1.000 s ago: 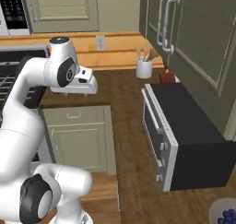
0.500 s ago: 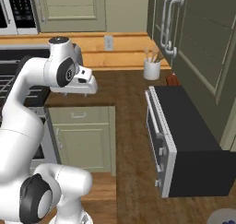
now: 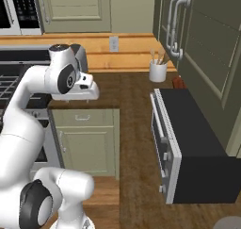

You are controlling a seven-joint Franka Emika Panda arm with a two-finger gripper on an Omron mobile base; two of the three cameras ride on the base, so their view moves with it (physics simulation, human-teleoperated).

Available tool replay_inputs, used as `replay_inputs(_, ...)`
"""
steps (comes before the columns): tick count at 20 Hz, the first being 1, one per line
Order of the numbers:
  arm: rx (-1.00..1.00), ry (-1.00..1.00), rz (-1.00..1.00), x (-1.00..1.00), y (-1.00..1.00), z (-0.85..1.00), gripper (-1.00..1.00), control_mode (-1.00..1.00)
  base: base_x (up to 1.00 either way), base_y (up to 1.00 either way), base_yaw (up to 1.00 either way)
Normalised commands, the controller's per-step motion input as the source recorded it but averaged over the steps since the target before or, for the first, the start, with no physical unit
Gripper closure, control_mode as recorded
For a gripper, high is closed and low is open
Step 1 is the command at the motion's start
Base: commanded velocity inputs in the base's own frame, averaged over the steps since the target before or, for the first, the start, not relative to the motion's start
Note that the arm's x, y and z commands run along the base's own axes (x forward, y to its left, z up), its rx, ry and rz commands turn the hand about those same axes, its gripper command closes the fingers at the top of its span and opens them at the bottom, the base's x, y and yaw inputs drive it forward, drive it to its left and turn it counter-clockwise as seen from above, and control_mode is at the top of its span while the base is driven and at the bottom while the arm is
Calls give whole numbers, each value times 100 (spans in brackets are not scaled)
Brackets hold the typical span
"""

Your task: Take a straw from the drawer in front and place it inside the glass cup on the dining counter.

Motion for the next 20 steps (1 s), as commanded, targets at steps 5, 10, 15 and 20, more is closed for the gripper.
replay_inputs(5, -37, 0, 0, -2, 50, -99, -100, -100, 0, 0, 0)
replay_inputs(10, -47, 1, 0, 0, 42, -100, -100, -100, 0, 0, 0)
replay_inputs(15, -29, -7, 0, 0, 1, -80, -100, -100, 0, 0, 0)
replay_inputs(20, -22, -14, 0, 0, -3, -35, -100, -100, 0, 0, 0)
